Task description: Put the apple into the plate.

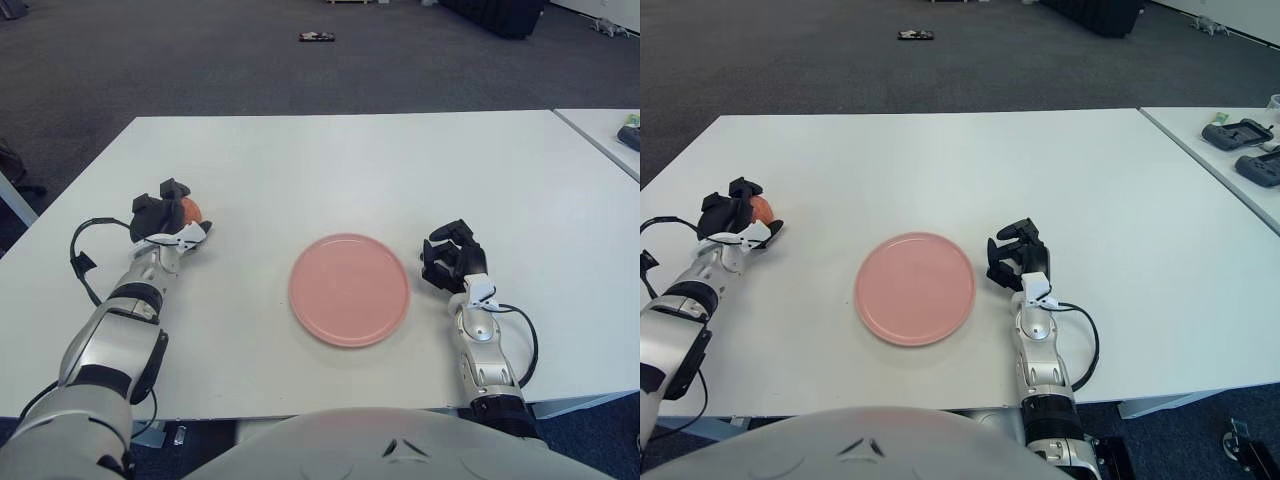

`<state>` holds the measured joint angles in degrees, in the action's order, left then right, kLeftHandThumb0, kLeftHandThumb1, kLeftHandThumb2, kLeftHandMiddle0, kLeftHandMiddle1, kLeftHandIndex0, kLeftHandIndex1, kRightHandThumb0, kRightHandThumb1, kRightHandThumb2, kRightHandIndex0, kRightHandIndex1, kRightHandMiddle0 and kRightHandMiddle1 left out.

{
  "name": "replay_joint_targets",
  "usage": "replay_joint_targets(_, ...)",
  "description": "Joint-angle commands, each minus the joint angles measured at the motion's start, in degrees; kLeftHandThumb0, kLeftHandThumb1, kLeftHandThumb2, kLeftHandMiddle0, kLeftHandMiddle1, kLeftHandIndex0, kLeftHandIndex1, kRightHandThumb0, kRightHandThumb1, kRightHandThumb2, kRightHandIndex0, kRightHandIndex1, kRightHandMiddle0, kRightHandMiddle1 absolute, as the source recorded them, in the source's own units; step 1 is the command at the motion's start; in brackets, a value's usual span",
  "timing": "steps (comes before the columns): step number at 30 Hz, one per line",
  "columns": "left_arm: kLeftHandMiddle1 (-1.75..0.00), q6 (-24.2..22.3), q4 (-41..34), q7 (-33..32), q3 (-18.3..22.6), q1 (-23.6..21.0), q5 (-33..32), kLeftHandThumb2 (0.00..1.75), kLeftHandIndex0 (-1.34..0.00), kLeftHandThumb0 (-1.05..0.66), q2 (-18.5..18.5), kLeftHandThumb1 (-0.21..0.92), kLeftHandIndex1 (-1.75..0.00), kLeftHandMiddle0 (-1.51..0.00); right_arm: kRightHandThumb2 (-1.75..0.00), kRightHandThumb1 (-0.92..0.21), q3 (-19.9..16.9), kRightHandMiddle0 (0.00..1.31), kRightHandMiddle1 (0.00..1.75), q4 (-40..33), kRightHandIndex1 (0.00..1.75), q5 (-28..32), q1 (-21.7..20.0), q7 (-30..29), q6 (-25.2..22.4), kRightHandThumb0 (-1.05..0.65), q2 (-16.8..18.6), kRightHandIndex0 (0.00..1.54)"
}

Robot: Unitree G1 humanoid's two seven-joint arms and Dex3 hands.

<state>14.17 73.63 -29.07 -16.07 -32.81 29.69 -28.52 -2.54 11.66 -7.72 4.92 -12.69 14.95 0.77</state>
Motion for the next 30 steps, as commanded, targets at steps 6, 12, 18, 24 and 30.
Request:
replay_joint_targets(6, -1.74, 0.4, 1.8, 3.8, -2.7, 3.1, 1.5, 1.37, -0.63, -0.52, 1.7, 0.26, -1.75, -0.55, -0.99, -0.58, -0.8, 0.40, 1.75, -0.1, 1.39, -0.1, 0.4, -0.3, -0.8, -0.40, -0.5, 0.65)
replay_joint_targets(12, -1.75, 1.0, 1.7, 3.8, -3.5, 3.1, 1.5, 1.47, -0.72, -0.54, 1.5, 0.18, -1.75, -0.83, -1.00, -0.57, -0.8, 0.41, 1.75, 0.1, 1.39, -0.3, 0.4, -0.4, -0.5, -0.40, -0.7, 0.66)
replay_joint_targets(18, -1.75, 2.0, 1.4, 3.6, -3.9, 3.2, 1.3, 1.51, -0.75, -0.55, 1.3, 0.15, -1.75, -1.02, -1.00, -0.57, -0.9, 0.41, 1.75, 0.1, 1.40, 0.1, 0.4, -0.1, -0.5, -0.40, -0.8, 0.66)
replay_joint_targets(24, -1.75, 2.2, 1.3, 3.4, -3.9, 3.2, 1.1, 1.54, -0.76, -0.56, 1.3, 0.13, -1.75, -1.11, -1.00, -0.57, -1.0, 0.41, 1.75, 0.3, 1.41, -0.2, 0.3, -0.3, -0.3, -0.40, -1.0, 0.66)
replay_joint_targets(30, -1.75, 2.0, -0.3, 3.4, -3.2, 3.7, 0.1, 1.51, -0.74, -0.54, 1.8, 0.16, -1.75, -1.21, -1.01, -0.57, -1.1, 0.41, 1.75, 0.8, 1.44, -0.2, 0.1, -0.3, 0.6, -0.40, -1.2, 0.66)
